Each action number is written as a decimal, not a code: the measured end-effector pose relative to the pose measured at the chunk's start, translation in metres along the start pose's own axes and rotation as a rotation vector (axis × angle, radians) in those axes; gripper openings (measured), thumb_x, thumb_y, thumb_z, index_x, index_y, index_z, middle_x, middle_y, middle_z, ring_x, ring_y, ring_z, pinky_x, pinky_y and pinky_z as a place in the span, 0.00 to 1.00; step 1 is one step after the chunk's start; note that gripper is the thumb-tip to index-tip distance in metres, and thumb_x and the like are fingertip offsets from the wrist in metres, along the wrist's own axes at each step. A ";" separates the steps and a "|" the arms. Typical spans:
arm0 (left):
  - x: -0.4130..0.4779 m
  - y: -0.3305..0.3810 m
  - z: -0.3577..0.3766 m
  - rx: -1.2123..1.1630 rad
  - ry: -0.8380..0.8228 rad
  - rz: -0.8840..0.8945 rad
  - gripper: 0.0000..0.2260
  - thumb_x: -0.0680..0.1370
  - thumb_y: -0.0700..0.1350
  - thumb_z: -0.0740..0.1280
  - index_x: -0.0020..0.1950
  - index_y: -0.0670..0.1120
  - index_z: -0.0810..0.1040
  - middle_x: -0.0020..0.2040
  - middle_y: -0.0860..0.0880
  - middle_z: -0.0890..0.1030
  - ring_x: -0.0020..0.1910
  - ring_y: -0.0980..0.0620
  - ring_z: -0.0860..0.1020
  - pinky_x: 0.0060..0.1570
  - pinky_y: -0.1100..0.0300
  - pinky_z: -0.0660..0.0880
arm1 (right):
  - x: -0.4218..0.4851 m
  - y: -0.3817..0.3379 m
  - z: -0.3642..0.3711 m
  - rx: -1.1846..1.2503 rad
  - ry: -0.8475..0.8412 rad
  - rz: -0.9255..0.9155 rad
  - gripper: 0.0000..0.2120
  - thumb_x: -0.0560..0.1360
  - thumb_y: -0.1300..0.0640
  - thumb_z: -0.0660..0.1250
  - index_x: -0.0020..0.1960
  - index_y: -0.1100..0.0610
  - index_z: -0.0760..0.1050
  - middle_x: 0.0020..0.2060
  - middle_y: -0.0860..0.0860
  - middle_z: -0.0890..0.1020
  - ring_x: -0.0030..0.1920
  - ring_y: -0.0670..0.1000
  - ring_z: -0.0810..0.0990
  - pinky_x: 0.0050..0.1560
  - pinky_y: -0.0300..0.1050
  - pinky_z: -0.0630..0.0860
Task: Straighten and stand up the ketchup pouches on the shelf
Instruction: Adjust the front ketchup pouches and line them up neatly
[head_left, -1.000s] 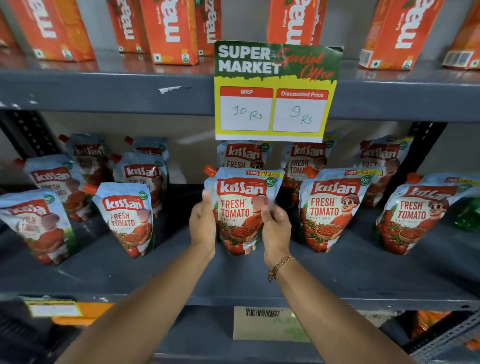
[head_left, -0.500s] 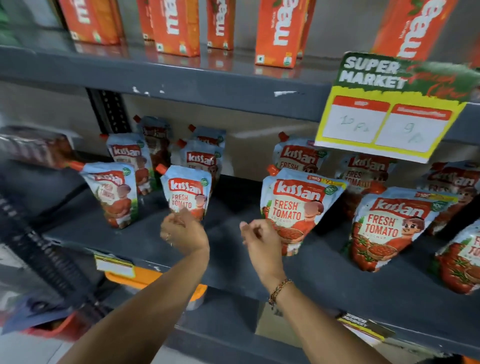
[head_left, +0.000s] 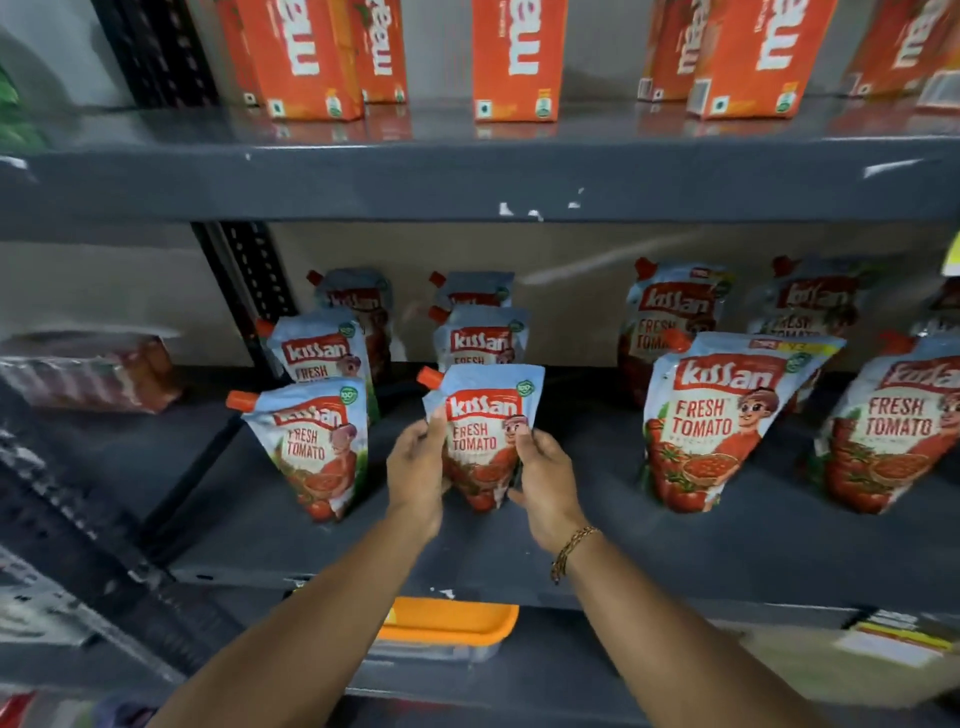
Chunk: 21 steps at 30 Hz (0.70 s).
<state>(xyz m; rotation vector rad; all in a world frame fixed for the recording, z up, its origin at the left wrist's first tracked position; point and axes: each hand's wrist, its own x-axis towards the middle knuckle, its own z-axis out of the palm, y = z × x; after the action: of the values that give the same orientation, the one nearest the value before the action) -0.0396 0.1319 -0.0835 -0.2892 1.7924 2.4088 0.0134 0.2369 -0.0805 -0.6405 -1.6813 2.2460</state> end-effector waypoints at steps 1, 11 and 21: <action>0.000 0.002 -0.001 -0.003 -0.027 -0.006 0.08 0.77 0.49 0.65 0.51 0.46 0.74 0.46 0.51 0.81 0.45 0.52 0.79 0.37 0.59 0.72 | 0.000 0.001 0.002 0.016 0.018 -0.008 0.08 0.76 0.49 0.62 0.43 0.49 0.76 0.43 0.47 0.83 0.44 0.46 0.82 0.45 0.48 0.80; -0.005 0.005 -0.008 0.070 -0.125 0.016 0.17 0.76 0.52 0.66 0.60 0.45 0.75 0.58 0.48 0.80 0.54 0.52 0.79 0.53 0.52 0.77 | -0.001 0.006 0.013 0.034 0.203 -0.063 0.17 0.73 0.45 0.66 0.54 0.55 0.76 0.50 0.52 0.83 0.48 0.50 0.83 0.46 0.47 0.81; -0.014 0.010 -0.110 0.228 0.325 0.276 0.11 0.77 0.53 0.63 0.41 0.47 0.73 0.41 0.47 0.75 0.42 0.48 0.74 0.42 0.57 0.73 | -0.041 0.039 0.096 -0.409 0.065 -0.567 0.03 0.76 0.54 0.63 0.50 0.48 0.71 0.45 0.48 0.79 0.45 0.44 0.77 0.47 0.36 0.74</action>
<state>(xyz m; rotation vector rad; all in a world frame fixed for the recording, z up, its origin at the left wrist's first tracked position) -0.0196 0.0242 -0.1016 -0.4572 2.3690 2.4064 0.0034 0.1257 -0.0878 -0.2564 -1.9943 1.4953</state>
